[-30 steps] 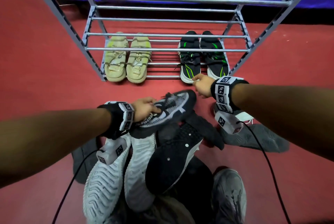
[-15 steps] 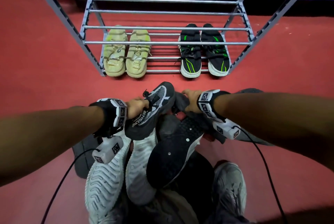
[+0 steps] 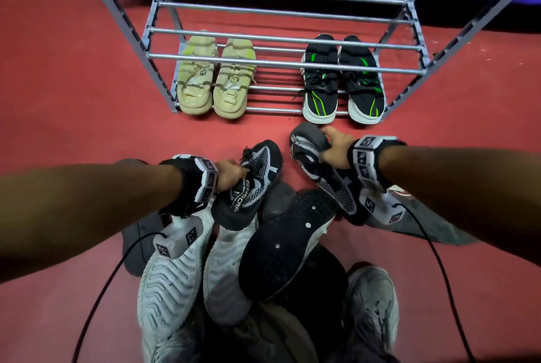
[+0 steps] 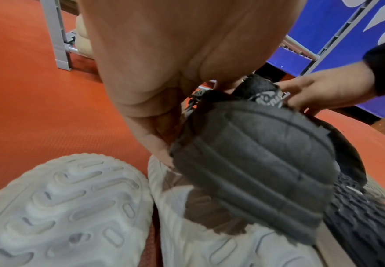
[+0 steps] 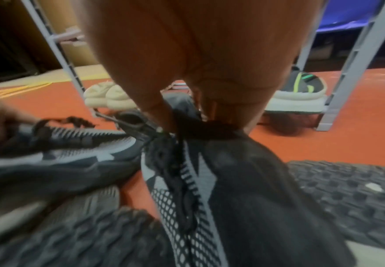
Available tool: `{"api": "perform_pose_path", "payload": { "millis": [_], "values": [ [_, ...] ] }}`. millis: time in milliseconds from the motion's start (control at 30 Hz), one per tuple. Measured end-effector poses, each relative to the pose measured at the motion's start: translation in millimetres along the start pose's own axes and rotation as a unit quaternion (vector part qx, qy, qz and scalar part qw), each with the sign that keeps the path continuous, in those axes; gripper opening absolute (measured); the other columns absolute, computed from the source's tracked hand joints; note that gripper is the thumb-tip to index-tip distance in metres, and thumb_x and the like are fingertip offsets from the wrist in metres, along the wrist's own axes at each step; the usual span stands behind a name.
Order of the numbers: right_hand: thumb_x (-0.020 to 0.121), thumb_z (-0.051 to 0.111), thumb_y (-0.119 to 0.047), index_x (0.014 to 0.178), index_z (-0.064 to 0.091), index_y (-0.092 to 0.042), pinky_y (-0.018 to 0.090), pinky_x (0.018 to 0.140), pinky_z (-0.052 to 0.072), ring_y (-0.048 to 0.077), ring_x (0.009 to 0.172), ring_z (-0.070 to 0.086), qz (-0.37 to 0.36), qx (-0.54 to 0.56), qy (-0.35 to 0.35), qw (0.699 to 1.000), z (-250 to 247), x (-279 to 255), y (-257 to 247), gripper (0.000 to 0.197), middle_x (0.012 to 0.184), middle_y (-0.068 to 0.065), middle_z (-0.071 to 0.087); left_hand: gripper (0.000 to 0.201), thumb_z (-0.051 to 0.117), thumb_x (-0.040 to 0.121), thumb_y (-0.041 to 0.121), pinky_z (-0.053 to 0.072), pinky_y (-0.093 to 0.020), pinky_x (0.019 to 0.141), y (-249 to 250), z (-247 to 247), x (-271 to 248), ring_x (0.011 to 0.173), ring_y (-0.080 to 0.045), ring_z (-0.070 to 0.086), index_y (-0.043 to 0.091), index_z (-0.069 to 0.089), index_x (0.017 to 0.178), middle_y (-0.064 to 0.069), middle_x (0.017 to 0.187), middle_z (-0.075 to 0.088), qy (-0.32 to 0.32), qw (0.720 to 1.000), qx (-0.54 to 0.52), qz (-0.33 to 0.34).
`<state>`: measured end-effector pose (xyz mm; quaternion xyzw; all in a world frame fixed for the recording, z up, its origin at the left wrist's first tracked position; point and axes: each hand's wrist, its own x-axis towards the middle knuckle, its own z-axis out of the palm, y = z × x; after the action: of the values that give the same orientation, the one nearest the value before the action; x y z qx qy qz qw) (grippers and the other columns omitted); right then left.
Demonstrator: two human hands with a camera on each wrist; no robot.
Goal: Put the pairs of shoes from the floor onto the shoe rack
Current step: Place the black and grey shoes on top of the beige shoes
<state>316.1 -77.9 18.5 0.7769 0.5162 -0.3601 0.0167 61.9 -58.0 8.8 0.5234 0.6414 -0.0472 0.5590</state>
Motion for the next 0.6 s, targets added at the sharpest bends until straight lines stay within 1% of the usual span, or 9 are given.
{"api": "perform_pose_path", "payload": {
  "millis": [100,133,233,300,367,433,500,533,600],
  "values": [
    [0.074,0.066,-0.022,0.133,0.046,-0.041,0.032,0.088,0.052,0.022,0.099,0.064,-0.004,0.11,-0.015,0.994,-11.5,5.8,-1.1,0.065,0.116,0.001,0.067,0.022,0.049,0.095,0.0,0.049,-0.027,0.064,4.5,1.3,2.1,0.071,-0.025,0.057,-0.004,0.061,0.113,-0.022,0.099,0.067,-0.014,0.999,0.029,0.007],
    [0.076,0.063,-0.02,0.138,0.043,-0.043,0.031,0.089,0.051,0.021,0.1,0.064,-0.008,0.122,-0.012,0.992,-14.5,5.7,-1.4,0.069,0.117,-0.002,0.065,0.025,0.049,0.094,-0.002,0.051,-0.03,0.069,6.0,1.7,3.8,0.077,-0.029,0.06,-0.007,0.061,0.115,-0.025,0.108,0.066,-0.016,0.999,0.035,0.011],
    [0.077,0.056,-0.019,0.146,0.035,-0.046,0.035,0.099,0.051,0.024,0.106,0.064,0.002,0.16,0.014,0.987,-26.5,5.2,-2.0,0.077,0.126,0.0,0.063,0.034,0.048,0.098,0.003,0.052,-0.028,0.083,14.6,0.2,-3.3,0.096,-0.034,0.062,-0.006,0.057,0.129,-0.018,0.12,0.062,-0.018,0.999,0.033,0.013],
    [0.078,0.051,-0.013,0.142,0.043,-0.046,0.028,0.087,0.055,0.024,0.094,0.065,-0.008,0.194,0.017,0.981,-36.2,0.9,-5.1,0.072,0.125,0.007,0.066,0.036,0.05,0.099,0.011,0.049,-0.034,0.094,18.3,-0.8,-7.1,0.112,-0.036,0.06,-0.002,0.057,0.131,-0.016,0.129,0.06,-0.044,0.997,0.061,0.015],
    [0.082,0.046,-0.002,0.141,0.05,-0.037,0.024,0.07,0.053,0.032,0.089,0.064,-0.038,0.208,0.013,0.977,-45.4,-5.4,-11.5,0.069,0.126,0.017,0.065,0.033,0.059,0.094,0.014,0.053,-0.04,0.091,19.8,0.4,-11.1,0.104,-0.034,0.066,0.003,0.064,0.125,-0.017,0.123,0.067,-0.05,0.998,0.036,0.022],
    [0.078,0.046,-0.002,0.135,0.057,-0.036,0.032,0.084,0.054,0.041,0.112,0.061,-0.06,0.197,-0.004,0.979,-47.9,-14.1,-18.9,0.068,0.124,0.015,0.067,0.036,0.06,0.093,0.014,0.059,-0.031,0.078,20.7,5.8,-14.1,0.097,-0.028,0.069,0.013,0.062,0.129,-0.011,0.119,0.07,-0.08,0.996,0.037,0.021],
    [0.073,0.047,-0.006,0.129,0.063,-0.037,0.037,0.092,0.051,0.039,0.118,0.059,-0.085,0.175,-0.03,0.98,-43.3,-18.6,-24.9,0.066,0.121,0.012,0.07,0.043,0.057,0.095,0.01,0.052,-0.011,0.06,25.8,10.4,-20.2,0.097,-0.017,0.063,0.019,0.054,0.137,-0.004,0.128,0.063,-0.117,0.992,0.039,0.033],
    [0.076,0.047,-0.005,0.128,0.063,-0.035,0.037,0.092,0.051,0.035,0.117,0.061,-0.093,0.148,-0.047,0.983,-39.6,-21.0,-27.8,0.063,0.12,0.01,0.07,0.046,0.056,0.096,0.01,0.048,-0.007,0.059,27.8,12.6,-23.0,0.101,-0.015,0.059,0.019,0.05,0.14,-0.003,0.132,0.059,-0.125,0.99,0.042,0.039],
    [0.084,0.045,-0.001,0.132,0.061,-0.031,0.03,0.093,0.048,0.026,0.114,0.061,-0.111,0.082,-0.072,0.988,-32.5,-25.4,-35.8,0.059,0.126,0.006,0.067,0.048,0.058,0.095,0.015,0.044,-0.01,0.073,27.8,12.4,-21.0,0.113,-0.016,0.057,0.022,0.048,0.142,0.0,0.137,0.055,-0.123,0.99,0.059,0.045]
  ]
}}
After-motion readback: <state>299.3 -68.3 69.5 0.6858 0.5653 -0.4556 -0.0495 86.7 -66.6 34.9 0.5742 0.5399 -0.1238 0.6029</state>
